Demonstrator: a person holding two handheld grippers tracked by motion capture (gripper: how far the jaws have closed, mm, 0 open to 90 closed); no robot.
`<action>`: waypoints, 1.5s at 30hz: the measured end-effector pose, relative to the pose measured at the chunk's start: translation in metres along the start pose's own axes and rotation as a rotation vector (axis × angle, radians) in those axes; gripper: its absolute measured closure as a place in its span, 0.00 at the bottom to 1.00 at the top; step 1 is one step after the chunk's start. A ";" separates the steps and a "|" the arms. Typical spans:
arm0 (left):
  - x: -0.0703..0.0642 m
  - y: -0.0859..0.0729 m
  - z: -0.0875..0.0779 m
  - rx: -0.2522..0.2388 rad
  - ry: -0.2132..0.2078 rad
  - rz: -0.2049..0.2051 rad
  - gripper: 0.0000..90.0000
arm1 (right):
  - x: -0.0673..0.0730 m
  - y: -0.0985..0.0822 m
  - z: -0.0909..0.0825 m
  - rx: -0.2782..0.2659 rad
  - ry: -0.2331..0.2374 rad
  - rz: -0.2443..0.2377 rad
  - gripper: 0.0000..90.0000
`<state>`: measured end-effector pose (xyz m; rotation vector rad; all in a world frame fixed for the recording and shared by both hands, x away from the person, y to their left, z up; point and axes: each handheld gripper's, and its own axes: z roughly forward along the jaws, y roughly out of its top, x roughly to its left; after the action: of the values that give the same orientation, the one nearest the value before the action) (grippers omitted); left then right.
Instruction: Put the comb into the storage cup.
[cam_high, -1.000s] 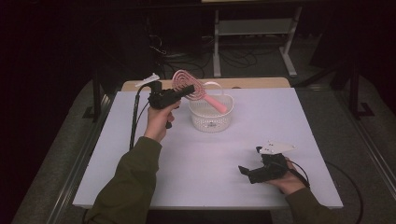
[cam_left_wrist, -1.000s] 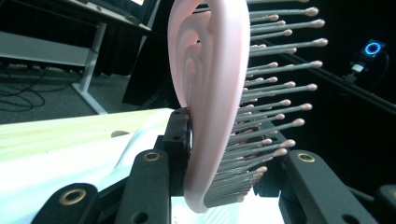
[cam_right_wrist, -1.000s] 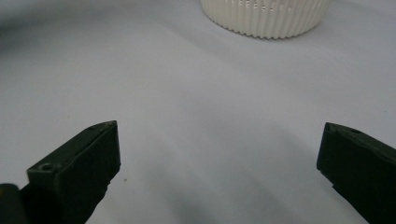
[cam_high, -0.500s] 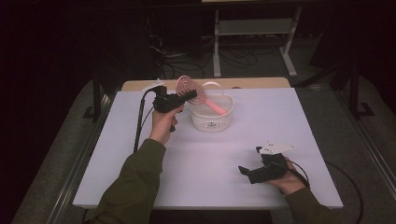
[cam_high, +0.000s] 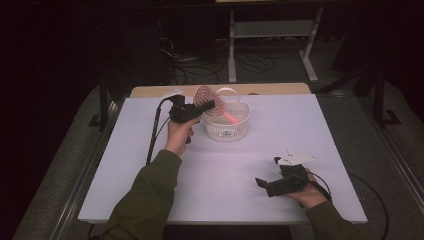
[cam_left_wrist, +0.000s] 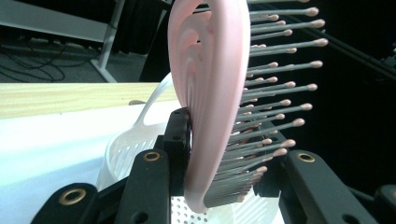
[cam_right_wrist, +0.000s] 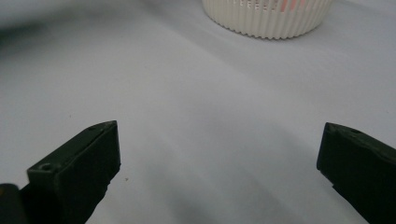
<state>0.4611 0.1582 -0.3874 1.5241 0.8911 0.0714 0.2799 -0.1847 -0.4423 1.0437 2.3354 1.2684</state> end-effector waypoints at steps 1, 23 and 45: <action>0.000 -0.001 0.001 0.002 0.001 0.000 0.72 | 0.000 0.000 0.000 0.000 0.000 0.000 0.00; 0.003 -0.008 0.007 0.016 0.011 -0.007 0.72 | 0.000 0.000 0.000 -0.002 0.003 0.000 0.00; 0.013 -0.011 0.002 0.030 0.029 0.006 0.66 | 0.001 0.000 0.000 -0.002 0.008 -0.004 0.00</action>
<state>0.4659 0.1626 -0.4032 1.5573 0.9138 0.0850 0.2793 -0.1845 -0.4422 1.0341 2.3400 1.2753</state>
